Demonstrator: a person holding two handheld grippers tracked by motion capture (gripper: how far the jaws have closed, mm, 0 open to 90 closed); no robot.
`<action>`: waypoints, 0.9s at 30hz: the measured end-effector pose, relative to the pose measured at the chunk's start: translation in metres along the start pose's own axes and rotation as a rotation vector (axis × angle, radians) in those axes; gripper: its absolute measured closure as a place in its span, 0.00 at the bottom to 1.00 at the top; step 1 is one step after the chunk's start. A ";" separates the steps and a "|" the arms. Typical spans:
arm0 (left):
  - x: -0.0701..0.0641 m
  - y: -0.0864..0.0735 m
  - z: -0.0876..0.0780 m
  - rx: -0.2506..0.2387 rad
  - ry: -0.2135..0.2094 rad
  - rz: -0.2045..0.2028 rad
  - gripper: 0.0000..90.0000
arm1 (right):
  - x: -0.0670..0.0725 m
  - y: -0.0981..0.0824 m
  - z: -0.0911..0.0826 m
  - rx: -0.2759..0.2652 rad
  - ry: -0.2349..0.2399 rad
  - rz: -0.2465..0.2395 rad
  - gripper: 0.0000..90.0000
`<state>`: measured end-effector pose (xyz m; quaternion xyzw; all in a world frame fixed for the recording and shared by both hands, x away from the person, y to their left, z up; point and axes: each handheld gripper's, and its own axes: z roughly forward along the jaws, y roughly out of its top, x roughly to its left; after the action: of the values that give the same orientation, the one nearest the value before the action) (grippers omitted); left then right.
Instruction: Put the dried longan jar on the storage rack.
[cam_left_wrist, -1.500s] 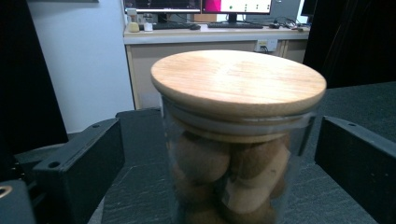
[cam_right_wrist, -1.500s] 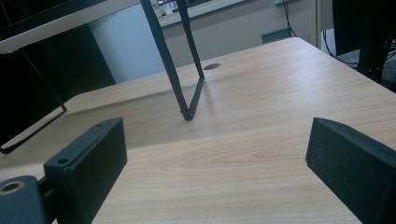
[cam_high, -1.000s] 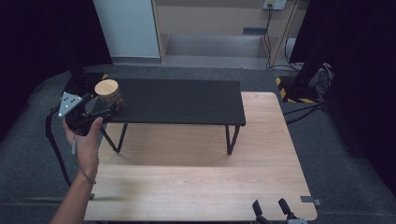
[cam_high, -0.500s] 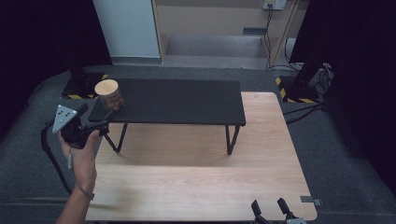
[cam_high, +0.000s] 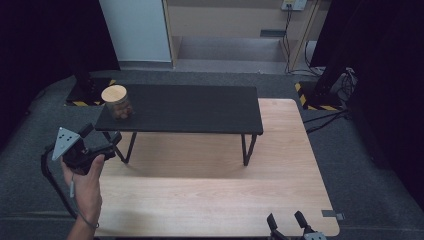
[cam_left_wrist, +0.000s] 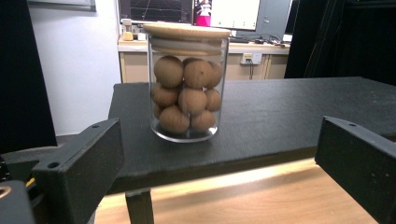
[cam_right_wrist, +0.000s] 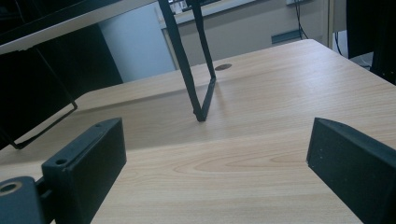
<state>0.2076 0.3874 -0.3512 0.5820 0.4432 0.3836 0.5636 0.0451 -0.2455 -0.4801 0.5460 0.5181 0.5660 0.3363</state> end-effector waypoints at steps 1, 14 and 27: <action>0.000 -0.003 -0.004 0.001 -0.006 -0.011 0.00 | 0.000 0.000 0.001 0.001 0.001 0.000 0.05; -0.014 -0.027 -0.029 0.004 0.007 -0.022 0.00 | 0.000 -0.001 0.001 0.005 0.008 -0.001 0.05; -0.034 -0.060 -0.054 0.047 0.044 -0.008 0.01 | 0.000 0.000 0.003 0.011 0.015 -0.008 0.05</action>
<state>0.1413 0.3707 -0.4052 0.5847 0.4667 0.3834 0.5416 0.0478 -0.2453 -0.4808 0.5412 0.5261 0.5659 0.3317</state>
